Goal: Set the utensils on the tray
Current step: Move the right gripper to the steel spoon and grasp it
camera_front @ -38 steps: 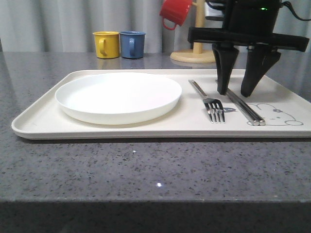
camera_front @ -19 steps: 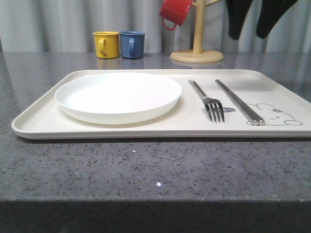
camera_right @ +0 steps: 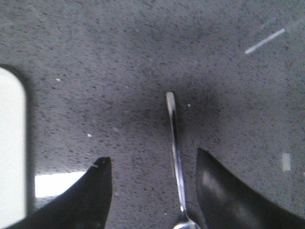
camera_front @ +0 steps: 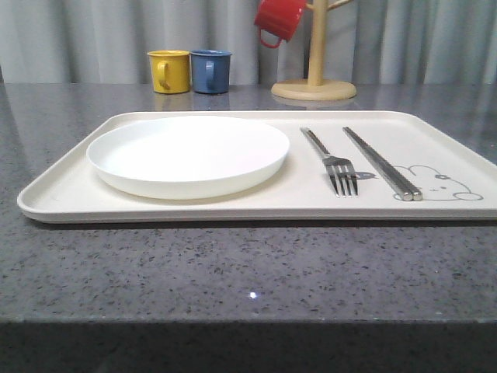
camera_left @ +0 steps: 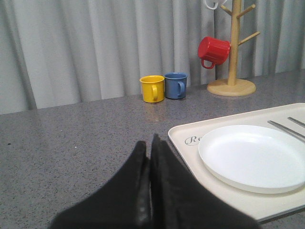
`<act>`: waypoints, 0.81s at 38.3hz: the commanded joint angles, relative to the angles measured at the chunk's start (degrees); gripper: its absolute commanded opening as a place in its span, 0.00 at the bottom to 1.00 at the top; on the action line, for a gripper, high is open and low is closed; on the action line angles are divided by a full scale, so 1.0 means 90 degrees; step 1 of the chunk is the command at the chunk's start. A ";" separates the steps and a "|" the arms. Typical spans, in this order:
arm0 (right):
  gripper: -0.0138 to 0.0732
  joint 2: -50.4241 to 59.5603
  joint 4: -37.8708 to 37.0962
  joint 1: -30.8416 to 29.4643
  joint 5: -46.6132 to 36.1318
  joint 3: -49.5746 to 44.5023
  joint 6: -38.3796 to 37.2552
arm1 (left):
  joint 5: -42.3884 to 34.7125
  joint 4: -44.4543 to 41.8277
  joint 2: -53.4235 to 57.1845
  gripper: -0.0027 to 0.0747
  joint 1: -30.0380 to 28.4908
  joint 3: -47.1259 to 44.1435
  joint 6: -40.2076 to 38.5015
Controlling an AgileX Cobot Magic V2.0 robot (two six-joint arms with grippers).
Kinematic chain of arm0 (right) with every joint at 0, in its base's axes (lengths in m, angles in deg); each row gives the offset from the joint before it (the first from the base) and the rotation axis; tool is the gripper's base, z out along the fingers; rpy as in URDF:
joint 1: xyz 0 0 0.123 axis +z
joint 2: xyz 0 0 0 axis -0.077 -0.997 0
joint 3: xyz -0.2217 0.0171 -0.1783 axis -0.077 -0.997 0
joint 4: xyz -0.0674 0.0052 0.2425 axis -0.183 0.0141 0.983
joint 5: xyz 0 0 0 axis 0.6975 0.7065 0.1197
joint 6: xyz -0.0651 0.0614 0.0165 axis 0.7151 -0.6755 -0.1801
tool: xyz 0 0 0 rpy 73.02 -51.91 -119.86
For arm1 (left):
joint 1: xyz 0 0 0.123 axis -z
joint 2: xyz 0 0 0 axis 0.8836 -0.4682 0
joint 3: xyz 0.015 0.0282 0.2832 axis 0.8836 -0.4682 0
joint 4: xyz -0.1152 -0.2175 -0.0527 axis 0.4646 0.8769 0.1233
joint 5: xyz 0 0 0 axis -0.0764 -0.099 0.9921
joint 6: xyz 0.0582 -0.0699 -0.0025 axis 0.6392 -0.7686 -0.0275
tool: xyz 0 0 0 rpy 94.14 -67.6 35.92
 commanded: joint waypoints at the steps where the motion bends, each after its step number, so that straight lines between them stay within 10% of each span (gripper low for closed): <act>1: 0.65 0.0311 -0.0120 -0.0361 0.0571 -0.0197 0.0354 | -0.0542 0.0075 -0.0073 0.01 -0.0014 0.0158 -0.0073; 31: 0.62 -0.0486 0.0493 -0.0864 0.0151 -0.1266 0.0936 | -0.0542 0.0075 -0.0073 0.01 -0.0014 0.0158 -0.0073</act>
